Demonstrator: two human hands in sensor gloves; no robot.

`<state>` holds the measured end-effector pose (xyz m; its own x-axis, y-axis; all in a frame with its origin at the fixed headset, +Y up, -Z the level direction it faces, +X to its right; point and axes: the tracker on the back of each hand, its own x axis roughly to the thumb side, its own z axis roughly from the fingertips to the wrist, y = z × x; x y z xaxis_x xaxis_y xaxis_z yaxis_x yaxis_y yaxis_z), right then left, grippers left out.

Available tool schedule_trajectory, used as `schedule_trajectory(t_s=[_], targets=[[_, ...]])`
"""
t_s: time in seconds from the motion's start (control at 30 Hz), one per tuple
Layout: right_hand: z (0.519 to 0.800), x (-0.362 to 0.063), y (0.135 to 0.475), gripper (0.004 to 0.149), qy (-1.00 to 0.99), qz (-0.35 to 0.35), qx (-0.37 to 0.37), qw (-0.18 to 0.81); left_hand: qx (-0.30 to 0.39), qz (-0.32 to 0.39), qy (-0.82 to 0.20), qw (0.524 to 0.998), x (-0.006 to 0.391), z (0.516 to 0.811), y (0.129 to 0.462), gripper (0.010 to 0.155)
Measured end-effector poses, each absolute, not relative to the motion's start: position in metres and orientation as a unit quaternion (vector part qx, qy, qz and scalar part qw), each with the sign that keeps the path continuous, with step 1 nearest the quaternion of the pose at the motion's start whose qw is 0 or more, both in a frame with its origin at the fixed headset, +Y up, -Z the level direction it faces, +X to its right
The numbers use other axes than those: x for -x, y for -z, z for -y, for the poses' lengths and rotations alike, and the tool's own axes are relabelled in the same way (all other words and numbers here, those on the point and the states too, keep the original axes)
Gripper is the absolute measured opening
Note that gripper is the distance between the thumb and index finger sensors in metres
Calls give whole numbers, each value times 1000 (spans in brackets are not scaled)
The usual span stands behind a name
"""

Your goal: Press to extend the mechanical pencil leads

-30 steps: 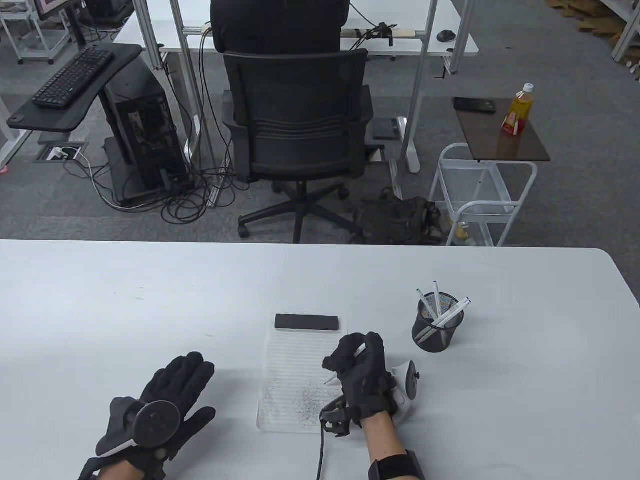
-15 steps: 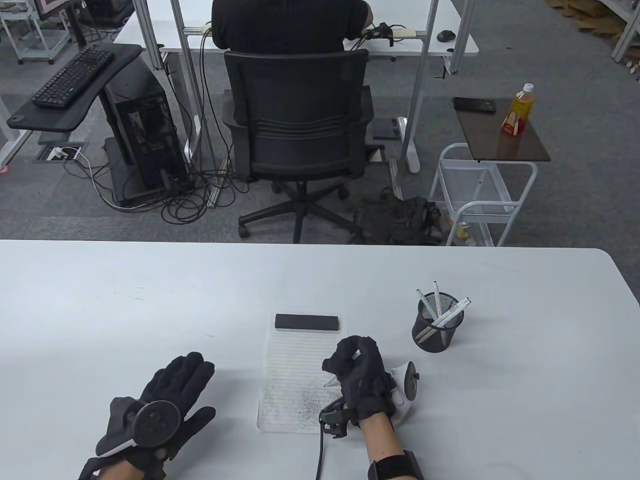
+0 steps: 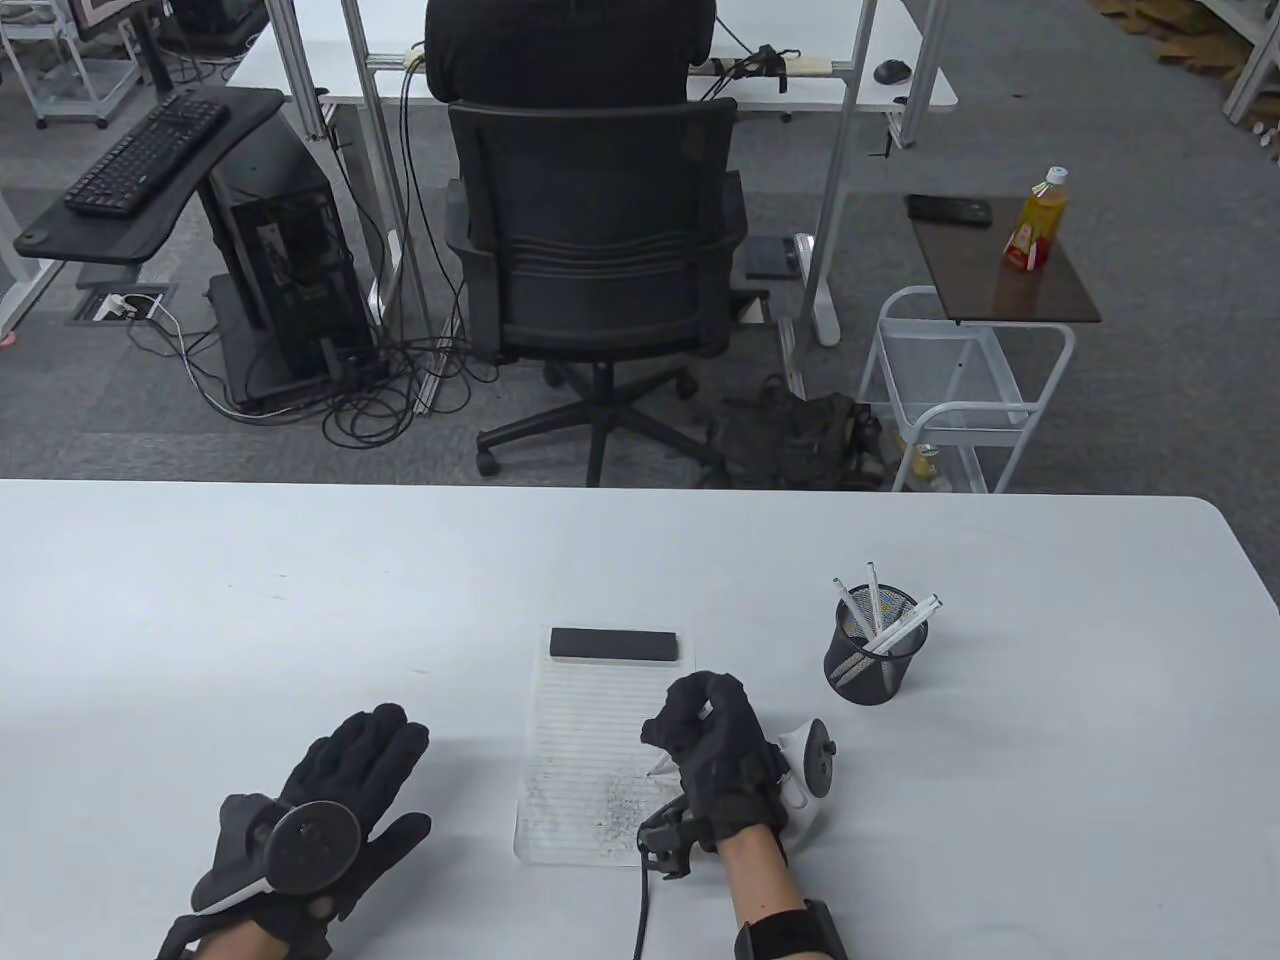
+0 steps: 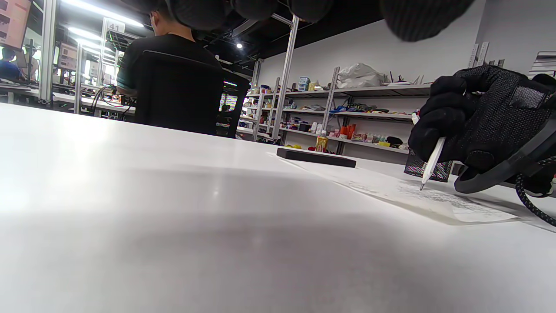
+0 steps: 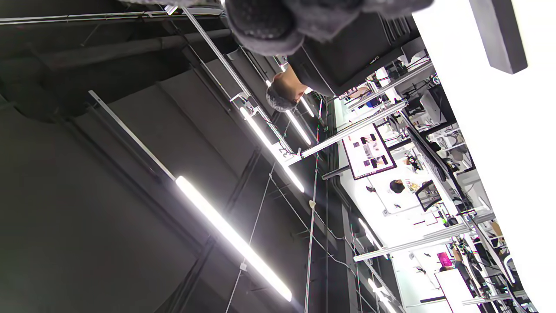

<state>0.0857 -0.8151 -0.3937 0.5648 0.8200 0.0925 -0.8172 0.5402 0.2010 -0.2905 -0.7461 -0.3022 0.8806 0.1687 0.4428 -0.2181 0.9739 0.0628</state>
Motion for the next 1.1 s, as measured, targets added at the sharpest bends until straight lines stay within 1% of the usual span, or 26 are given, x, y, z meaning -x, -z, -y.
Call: schedule_trajectory(t_s=[0.43,0.53,0.6,0.7,0.73,0.77,0.8,0.87,0.97,1.03,1.1], targets=[[815,-84,394,54,-472,-7,-111,875,-55,223,-100,968,290,746,302,81],[813,-84,394,57,-469,-8,-121,875,-56,223,-100,968,291,746,302,81],[808,-83,394,60,-469,-15,-136,873,-56,223,-100,968,291,746,302,81],[794,-80,393,67,-473,-45,-166,864,-55,222,-100,968,291,746,302,81],[788,-80,393,67,-483,-61,-173,856,-54,222,-100,968,291,746,302,81],[784,-81,393,63,-494,-68,-178,848,-55,222,-100,968,291,746,302,81],[778,-82,393,58,-517,-75,-178,834,-55,222,-101,968,291,746,302,81],[763,-88,391,53,-623,-75,-157,763,-56,223,-101,968,291,746,302,82],[746,-98,389,51,-767,-59,-153,621,-57,223,-102,968,291,746,303,82],[738,-105,390,51,-838,-86,-145,519,-56,222,-100,968,291,746,303,81],[737,-110,392,51,-873,-103,-132,458,-53,222,-101,968,291,747,304,81]])
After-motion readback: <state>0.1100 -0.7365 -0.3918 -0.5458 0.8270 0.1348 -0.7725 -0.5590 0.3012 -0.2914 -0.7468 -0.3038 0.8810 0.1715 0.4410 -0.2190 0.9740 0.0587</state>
